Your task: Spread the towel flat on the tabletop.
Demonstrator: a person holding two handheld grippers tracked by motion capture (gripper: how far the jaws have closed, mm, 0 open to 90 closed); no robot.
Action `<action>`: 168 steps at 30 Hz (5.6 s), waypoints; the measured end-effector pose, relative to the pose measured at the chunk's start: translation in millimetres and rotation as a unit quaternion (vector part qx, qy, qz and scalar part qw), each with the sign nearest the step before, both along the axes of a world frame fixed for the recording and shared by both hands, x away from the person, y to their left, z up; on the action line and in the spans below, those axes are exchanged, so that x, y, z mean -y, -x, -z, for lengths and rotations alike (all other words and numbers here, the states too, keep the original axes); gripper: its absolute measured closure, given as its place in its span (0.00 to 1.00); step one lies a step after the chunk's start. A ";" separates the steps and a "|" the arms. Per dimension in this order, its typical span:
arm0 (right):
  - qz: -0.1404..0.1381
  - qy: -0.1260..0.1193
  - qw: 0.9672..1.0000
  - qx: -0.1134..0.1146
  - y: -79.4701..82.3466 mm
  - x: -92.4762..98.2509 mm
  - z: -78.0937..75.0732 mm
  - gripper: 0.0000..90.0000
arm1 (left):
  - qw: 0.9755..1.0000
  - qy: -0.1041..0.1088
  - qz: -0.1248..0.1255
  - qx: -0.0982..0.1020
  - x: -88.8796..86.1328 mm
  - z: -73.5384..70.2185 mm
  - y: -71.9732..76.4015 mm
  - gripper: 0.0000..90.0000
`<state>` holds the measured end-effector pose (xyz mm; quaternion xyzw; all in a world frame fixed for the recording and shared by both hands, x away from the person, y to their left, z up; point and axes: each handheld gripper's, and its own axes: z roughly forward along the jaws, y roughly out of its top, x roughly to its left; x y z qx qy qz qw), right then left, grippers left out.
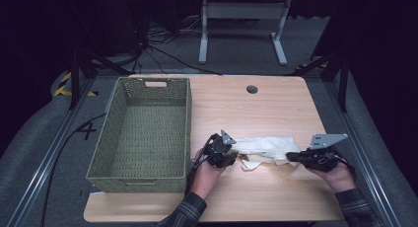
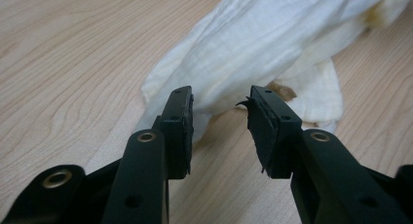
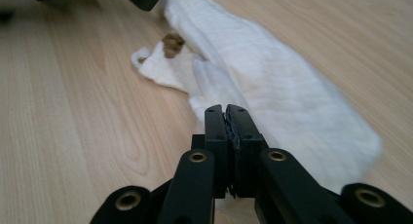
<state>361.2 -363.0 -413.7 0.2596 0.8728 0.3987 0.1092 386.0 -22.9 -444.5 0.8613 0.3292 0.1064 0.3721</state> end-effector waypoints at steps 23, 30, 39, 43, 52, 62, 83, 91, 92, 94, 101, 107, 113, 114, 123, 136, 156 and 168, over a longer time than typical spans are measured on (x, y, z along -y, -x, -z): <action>0.064 -0.038 0.997 -0.026 -19.3 52.5 10.2 0.97 | 0.996 -0.071 0.043 0.016 25.5 7.2 12.3 0.72; 0.062 -0.037 0.997 -0.025 -18.2 52.3 9.2 0.97 | 0.997 -0.054 0.054 -0.018 21.3 0.0 10.5 0.98; 0.046 -0.051 0.998 0.005 5.1 58.9 -9.4 0.98 | 0.997 0.001 0.073 0.004 1.9 -49.9 42.3 0.98; 0.048 -0.057 0.997 0.012 -0.6 61.5 -14.2 0.98 | 0.999 0.004 0.048 0.015 1.2 -58.5 16.8 0.98; 0.065 -0.025 0.997 -0.020 -37.7 62.3 10.4 0.97 | 0.999 -0.016 0.012 -0.046 8.5 -18.9 -39.4 0.98; 0.067 -0.046 0.997 -0.011 -36.3 61.5 1.3 0.85 | 0.999 -0.008 0.013 -0.035 8.8 -24.5 -32.1 0.82; 0.030 -0.014 0.998 -0.046 -57.3 27.9 15.1 0.92 | 0.995 -0.014 0.077 -0.062 16.4 -18.1 -8.7 0.66; 0.039 -0.030 0.998 -0.033 -55.0 34.1 11.1 0.96 | 0.993 -0.041 0.082 -0.076 18.8 -3.2 -13.9 0.66; 0.040 -0.030 0.998 -0.031 -54.5 34.7 10.9 0.96 | 0.993 -0.042 0.085 -0.075 19.9 -2.5 -13.7 0.66; 0.040 -0.032 0.998 -0.030 -54.0 35.5 11.0 0.96 | 0.992 -0.044 0.091 -0.077 22.4 -0.7 -13.1 0.66; 0.045 -0.033 0.998 -0.025 -52.9 38.6 10.0 0.96 | 0.992 -0.055 0.091 -0.073 22.8 2.2 -15.4 0.83; 0.049 -0.037 0.998 -0.022 -52.5 40.6 8.8 0.96 | 0.993 -0.044 0.076 -0.072 19.6 -0.3 -17.9 0.95; 0.058 -0.056 0.997 -0.005 -49.1 48.7 -2.4 0.97 | 0.998 0.003 0.041 -0.053 9.0 -20.7 -16.1 0.97; 0.059 -0.057 0.997 -0.003 -47.3 50.3 -4.3 0.97 | 0.998 0.014 0.038 -0.052 6.7 -25.4 -13.5 0.97; 0.067 -0.070 0.995 0.026 -4.2 73.8 -21.9 0.97 | 0.997 0.061 0.046 -0.024 -7.7 -65.4 24.3 0.97; 0.044 -0.037 0.998 -0.008 54.5 74.3 0.7 0.97 | 0.994 0.048 0.076 -0.068 -17.5 -46.1 67.6 0.97; 0.043 -0.024 0.998 -0.025 45.5 61.3 10.8 0.80 | 0.996 0.012 0.041 -0.081 0.4 -16.1 47.7 0.73; 0.076 -0.016 0.997 -0.025 -47.9 39.7 11.4 0.75 | 0.998 -0.001 -0.010 -0.067 6.3 -3.5 -27.6 0.68</action>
